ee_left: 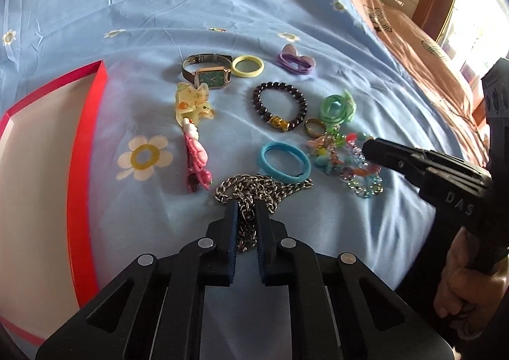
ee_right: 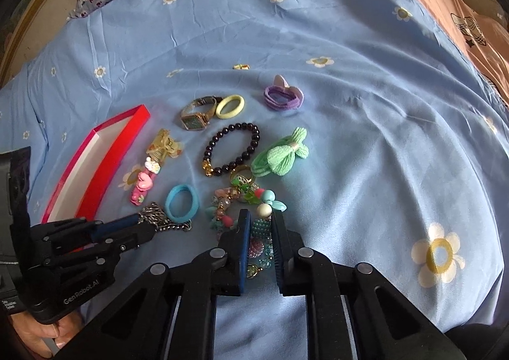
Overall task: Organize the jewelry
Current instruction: 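Carry the chain and beaded bracelet into the red box and open both tools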
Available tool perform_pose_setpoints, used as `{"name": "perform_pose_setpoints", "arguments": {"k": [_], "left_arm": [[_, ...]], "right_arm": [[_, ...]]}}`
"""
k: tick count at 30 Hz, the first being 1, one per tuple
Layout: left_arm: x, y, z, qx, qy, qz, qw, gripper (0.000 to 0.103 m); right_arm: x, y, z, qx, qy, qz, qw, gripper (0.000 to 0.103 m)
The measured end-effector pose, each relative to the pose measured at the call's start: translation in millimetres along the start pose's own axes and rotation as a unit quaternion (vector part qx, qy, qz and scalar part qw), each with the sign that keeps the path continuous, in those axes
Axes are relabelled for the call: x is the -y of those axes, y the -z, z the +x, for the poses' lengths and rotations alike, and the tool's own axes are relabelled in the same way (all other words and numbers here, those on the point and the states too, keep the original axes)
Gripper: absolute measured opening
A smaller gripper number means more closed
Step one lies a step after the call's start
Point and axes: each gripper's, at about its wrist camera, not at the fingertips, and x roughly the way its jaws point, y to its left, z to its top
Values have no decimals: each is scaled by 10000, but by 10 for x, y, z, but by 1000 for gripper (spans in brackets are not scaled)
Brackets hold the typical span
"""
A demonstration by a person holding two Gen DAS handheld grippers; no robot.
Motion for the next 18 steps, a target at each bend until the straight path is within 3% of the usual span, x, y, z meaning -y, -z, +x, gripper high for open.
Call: {"name": "perform_pose_setpoints", "arguments": {"k": [11, 18], "left_arm": [[-107, -63, -544, 594, 201, -223, 9978, 8], [-267, -45, -878, 909, 156, -394, 9950, 8]], "right_arm": [[-135, -205, -492, 693, -263, -3, 9972, 13], [-368, -273, -580, 826, -489, -177, 9952, 13]]}}
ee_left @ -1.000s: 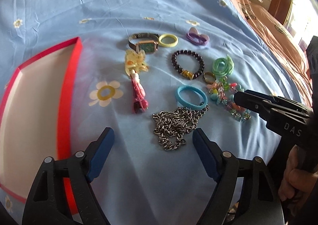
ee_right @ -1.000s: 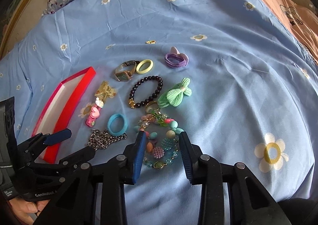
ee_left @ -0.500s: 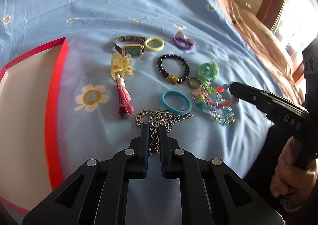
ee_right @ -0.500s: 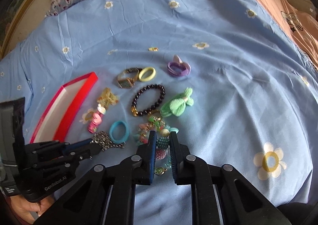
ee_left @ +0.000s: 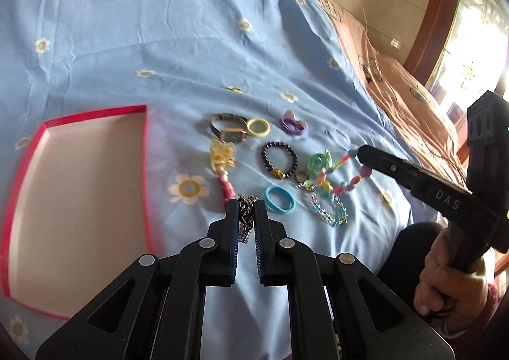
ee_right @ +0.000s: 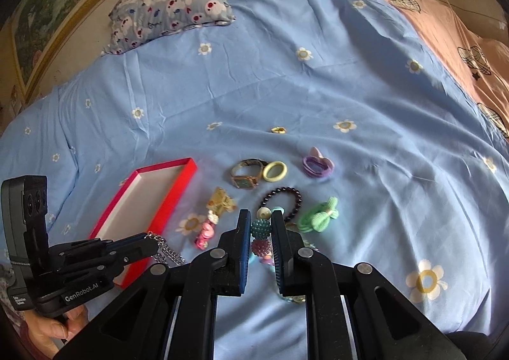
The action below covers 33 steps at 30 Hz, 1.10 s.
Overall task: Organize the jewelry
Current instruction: 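Carry the chain and beaded bracelet into the red box and open both tools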
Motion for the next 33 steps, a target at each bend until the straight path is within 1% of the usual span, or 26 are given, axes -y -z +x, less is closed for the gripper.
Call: {"name": "perform_pose_setpoints", "arguments": {"k": [8, 18, 27, 29, 33], "left_arm": [[-354, 33, -313, 221, -270, -322, 9989, 8], [-961, 170, -586, 356, -793, -843, 9926, 8], [-1485, 282, -742, 399, -1193, -1233, 9844, 8], [-1587, 312, -730, 363, -1265, -1306, 9827, 8], [-1774, 388, -623, 206, -1369, -1444, 9798, 8]], "right_arm": [[-414, -18, 151, -139, -441, -257, 9986, 13], [-1064, 14, 410, -416, -1045, -676, 9914, 13], [-1766, 122, 757, -766, -1652, -1112, 9770, 13], [-1907, 186, 863, -909, -1796, -1161, 9726, 13], [-2050, 301, 1056, -1146, -1927, -1199, 9671, 13]]}}
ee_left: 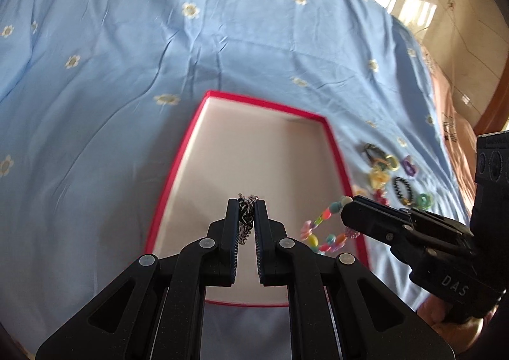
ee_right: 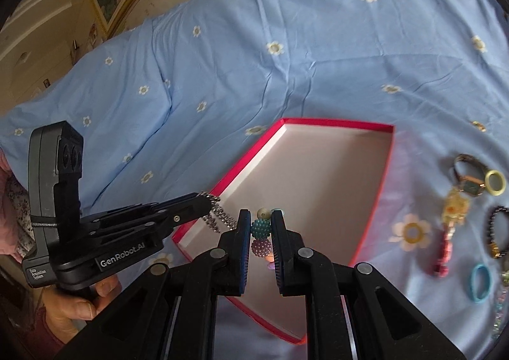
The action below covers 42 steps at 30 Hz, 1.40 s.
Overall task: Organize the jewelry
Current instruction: 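Carry the chain and beaded bracelet into the red box and open both tools, then withdraw both tools from the box back toward the jewelry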
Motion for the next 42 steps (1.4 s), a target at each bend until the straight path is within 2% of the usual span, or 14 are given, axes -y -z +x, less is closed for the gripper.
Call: {"name": "perform_pose_setpoints", "arguments": {"k": [11, 19, 22, 24, 26, 30, 34, 42], "left_arm": [[-181, 169, 372, -472, -212, -120, 9986, 8], [-155, 195, 402, -566, -359, -39, 9977, 9], [-148, 192, 384, -568, -386, -58, 9976, 20], [-131, 188, 338, -510, -435, -60, 9977, 34], [-116, 180, 296, -463, -464, -39, 9978, 36], [-58, 153, 188, -354, -482, -9, 9982, 44], [49, 126, 100, -262, -436, 31, 9987, 48], [361, 61, 63, -259, -230, 185, 9992, 51]], "right_arm": [[301, 191, 430, -656, 352, 149, 9971, 13], [285, 221, 511, -786, 400, 16, 9961, 16], [282, 232, 480, -785, 387, 31, 9962, 17], [288, 228, 466, -773, 381, 47, 9963, 18], [294, 214, 415, -721, 371, 78, 9967, 18], [311, 192, 213, -505, 366, 130, 9980, 29], [387, 184, -30, -288, 428, 223, 9984, 34], [794, 258, -485, -19, 781, 649, 9948, 36]]}}
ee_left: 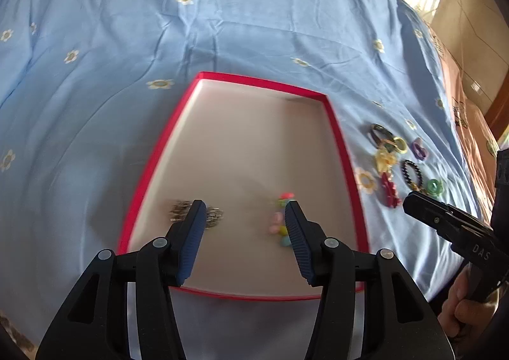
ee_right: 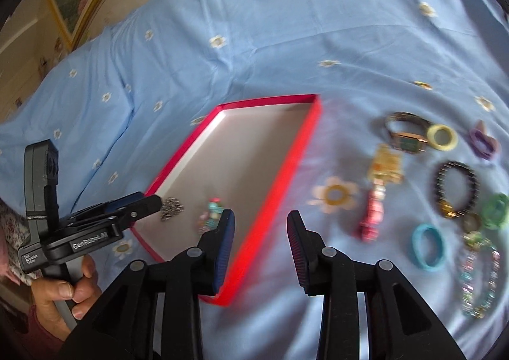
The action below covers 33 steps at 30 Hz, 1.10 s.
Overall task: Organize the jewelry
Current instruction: 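Withdraw both tools from the box back toward the jewelry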
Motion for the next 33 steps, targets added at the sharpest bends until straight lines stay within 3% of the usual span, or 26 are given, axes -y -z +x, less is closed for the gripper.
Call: {"name": "perform_pose_setpoints", "arguments": {"k": [19, 33], "left_arm": [[910, -95, 182, -170, 492, 665, 9964, 57], [1320, -185, 423, -392, 691, 938, 9924, 64]], "right_arm": [[838, 94, -560, 392, 657, 689, 9947, 38], [1275, 85, -739, 511, 1016, 1056, 9879, 38]]}}
